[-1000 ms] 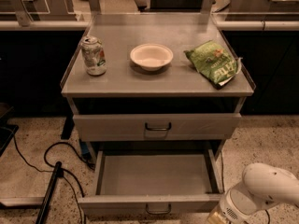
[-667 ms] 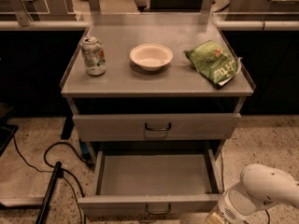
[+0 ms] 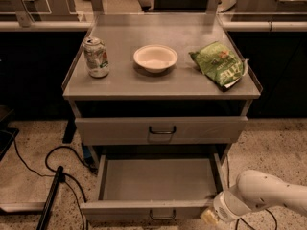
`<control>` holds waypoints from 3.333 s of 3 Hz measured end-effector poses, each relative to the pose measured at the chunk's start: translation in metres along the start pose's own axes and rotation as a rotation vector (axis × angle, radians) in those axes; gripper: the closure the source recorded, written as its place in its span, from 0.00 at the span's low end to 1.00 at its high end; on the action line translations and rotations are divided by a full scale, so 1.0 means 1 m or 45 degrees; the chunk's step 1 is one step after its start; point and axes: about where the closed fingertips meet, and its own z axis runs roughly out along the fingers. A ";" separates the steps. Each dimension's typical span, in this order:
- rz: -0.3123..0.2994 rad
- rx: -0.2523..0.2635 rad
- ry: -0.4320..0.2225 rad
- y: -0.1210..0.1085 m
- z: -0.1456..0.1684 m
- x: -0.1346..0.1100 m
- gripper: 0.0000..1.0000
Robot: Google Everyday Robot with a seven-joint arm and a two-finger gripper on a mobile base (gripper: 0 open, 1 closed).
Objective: Close middle drawer
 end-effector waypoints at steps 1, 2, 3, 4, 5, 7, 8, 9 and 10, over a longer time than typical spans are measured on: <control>-0.002 0.036 -0.053 -0.010 0.009 -0.019 1.00; -0.003 0.054 -0.066 -0.013 0.010 -0.028 1.00; -0.003 0.054 -0.066 -0.013 0.010 -0.028 1.00; 0.035 0.081 -0.061 -0.016 0.020 -0.021 1.00; 0.082 0.128 -0.075 -0.025 0.037 -0.023 1.00; 0.076 0.195 -0.129 -0.041 0.031 -0.044 1.00; 0.076 0.195 -0.129 -0.041 0.031 -0.044 1.00; 0.041 0.246 -0.206 -0.066 0.032 -0.089 1.00; 0.009 0.268 -0.244 -0.077 0.036 -0.116 1.00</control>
Offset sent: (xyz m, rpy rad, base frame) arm 0.0600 0.0215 -0.0209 0.0014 -0.1191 -0.0487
